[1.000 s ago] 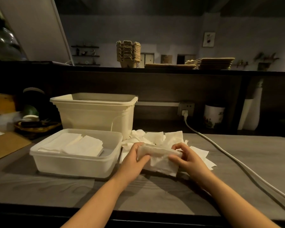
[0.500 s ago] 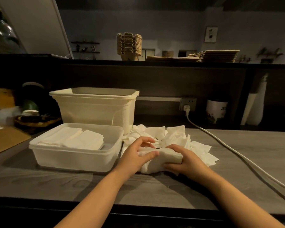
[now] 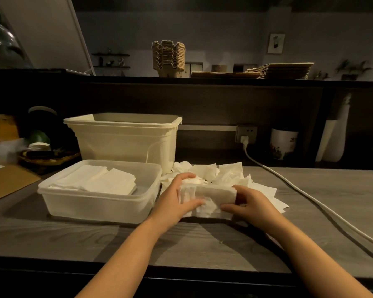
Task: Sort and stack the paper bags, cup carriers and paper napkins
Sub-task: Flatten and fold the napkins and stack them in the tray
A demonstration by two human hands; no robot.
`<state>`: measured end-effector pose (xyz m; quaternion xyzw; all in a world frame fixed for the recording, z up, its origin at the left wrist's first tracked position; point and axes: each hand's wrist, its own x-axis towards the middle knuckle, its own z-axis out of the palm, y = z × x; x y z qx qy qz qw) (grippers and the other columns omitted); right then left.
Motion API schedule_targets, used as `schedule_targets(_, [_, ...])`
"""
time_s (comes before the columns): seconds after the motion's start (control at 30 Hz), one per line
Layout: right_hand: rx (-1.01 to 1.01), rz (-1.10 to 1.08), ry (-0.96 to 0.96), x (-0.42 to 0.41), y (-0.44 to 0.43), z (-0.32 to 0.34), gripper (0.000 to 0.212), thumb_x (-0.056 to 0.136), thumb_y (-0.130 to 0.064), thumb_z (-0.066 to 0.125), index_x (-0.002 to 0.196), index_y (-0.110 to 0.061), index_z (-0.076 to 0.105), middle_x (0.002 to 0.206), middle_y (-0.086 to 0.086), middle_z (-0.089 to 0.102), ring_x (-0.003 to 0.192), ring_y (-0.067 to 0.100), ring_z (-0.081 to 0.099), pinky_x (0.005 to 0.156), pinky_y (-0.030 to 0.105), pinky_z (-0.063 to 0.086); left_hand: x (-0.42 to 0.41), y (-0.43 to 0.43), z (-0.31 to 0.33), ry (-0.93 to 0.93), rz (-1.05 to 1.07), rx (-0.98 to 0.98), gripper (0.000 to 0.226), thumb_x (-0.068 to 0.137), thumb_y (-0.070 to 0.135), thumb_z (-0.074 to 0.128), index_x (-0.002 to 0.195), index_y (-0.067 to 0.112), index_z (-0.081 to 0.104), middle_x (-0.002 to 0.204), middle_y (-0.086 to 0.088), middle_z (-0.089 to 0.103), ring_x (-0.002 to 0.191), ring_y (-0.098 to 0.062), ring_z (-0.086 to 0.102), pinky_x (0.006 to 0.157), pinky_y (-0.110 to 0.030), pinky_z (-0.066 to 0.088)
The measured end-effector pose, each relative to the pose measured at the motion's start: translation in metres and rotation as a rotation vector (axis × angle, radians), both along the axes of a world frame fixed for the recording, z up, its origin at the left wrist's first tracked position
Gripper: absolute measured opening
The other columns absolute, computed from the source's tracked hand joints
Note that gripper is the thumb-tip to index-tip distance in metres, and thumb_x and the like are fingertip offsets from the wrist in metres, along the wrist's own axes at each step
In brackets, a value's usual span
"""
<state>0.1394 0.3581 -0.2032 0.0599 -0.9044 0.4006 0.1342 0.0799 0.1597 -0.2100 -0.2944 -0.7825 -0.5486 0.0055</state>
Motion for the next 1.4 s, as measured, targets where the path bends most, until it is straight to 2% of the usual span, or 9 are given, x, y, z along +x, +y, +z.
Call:
schedule_targets(0.1, [0.012,-0.034,0.032,0.000,0.001,0.001,0.022,0.081,-0.023,0.070,0.088,-0.035,0.053,0.085,-0.011,0.061,0.075,0.006,0.061,0.061,0.015,0.051,0.002,0.000,0.002,-0.037,-0.009,0.074,0.058,0.093,0.010,0.054,0.114,0.060,0.031,0.139,0.007,0.034,0.127,-0.015,0.037,0.100,-0.033,0.045])
schedule_targets(0.27, [0.056,-0.026,0.015,0.000,-0.001,0.000,0.025,0.081,-0.026,0.070,0.091,-0.037,0.051,0.091,-0.013,0.060,0.087,0.007,0.059,0.077,0.024,0.053,0.004,0.002,0.002,-0.064,-0.032,0.018,0.055,0.098,0.007,0.040,0.124,0.053,0.026,0.135,0.006,0.029,0.099,-0.001,0.046,0.080,-0.012,0.043])
schedule_targets(0.37, [0.018,0.021,-0.052,0.000,-0.004,0.000,0.031,0.077,-0.028,0.074,0.094,-0.039,0.050,0.093,-0.014,0.060,0.092,0.008,0.060,0.077,0.026,0.055,0.005,0.005,0.000,-0.073,-0.043,0.021,0.054,0.097,0.013,0.046,0.131,0.048,0.023,0.143,0.006,0.024,0.118,-0.004,0.033,0.086,-0.010,0.037])
schedule_targets(0.47, [-0.040,0.030,-0.047,0.001,-0.005,-0.001,0.039,0.075,-0.030,0.075,0.106,-0.037,0.052,0.100,-0.014,0.060,0.094,0.008,0.061,0.073,0.024,0.055,0.007,0.006,0.003,-0.117,-0.040,0.090,0.049,0.096,0.025,0.048,0.133,0.045,0.023,0.132,0.008,0.026,0.117,-0.004,0.028,0.071,-0.004,0.037])
schedule_targets(0.63, [0.008,0.133,-0.134,0.004,-0.009,0.000,0.036,0.080,-0.028,0.071,0.106,-0.042,0.050,0.093,-0.015,0.060,0.076,-0.001,0.060,0.059,0.014,0.049,0.009,0.006,0.005,-0.207,-0.071,0.113,0.036,0.099,0.035,0.036,0.130,0.050,0.026,0.145,0.004,0.026,0.118,-0.007,0.028,0.094,-0.027,0.026])
schedule_targets(0.87, [0.099,0.162,-0.100,0.004,-0.011,0.000,0.030,0.084,-0.026,0.068,0.090,-0.052,0.055,0.089,-0.011,0.066,0.079,0.005,0.063,0.070,0.021,0.052,0.010,0.007,0.004,-0.213,-0.095,0.013,0.028,0.102,0.033,0.028,0.126,0.046,0.028,0.138,0.003,0.025,0.124,-0.015,0.029,0.096,-0.028,0.026])
schedule_targets(1.03, [0.143,0.101,-0.056,0.000,-0.010,-0.003,0.015,0.087,-0.028,0.064,0.089,-0.043,0.061,0.085,-0.009,0.068,0.071,0.003,0.062,0.065,0.020,0.050,0.010,0.008,0.005,-0.202,-0.050,0.050,0.018,0.102,0.030,0.030,0.114,0.032,0.043,0.112,0.014,0.036,0.101,-0.001,0.038,0.079,-0.017,0.031])
schedule_targets(1.2, [0.034,0.072,-0.020,0.001,-0.007,-0.002,0.007,0.087,-0.027,0.063,0.090,-0.032,0.066,0.077,0.001,0.068,0.055,-0.002,0.054,0.056,0.019,0.044,0.013,0.008,0.006,-0.060,-0.081,-0.002,0.036,0.076,0.052,0.051,0.109,0.040,0.041,0.120,0.015,0.041,0.100,-0.002,0.043,0.069,-0.006,0.038])
schedule_targets(1.4, [0.116,0.096,-0.056,-0.003,-0.001,-0.002,0.015,0.083,-0.031,0.067,0.079,-0.042,0.058,0.099,-0.017,0.053,0.085,0.004,0.055,0.071,0.013,0.046,0.004,0.002,0.000,0.078,-0.031,-0.129,0.039,0.078,0.022,0.074,0.102,0.044,0.052,0.107,0.020,0.055,0.101,0.001,0.051,0.079,-0.009,0.044])
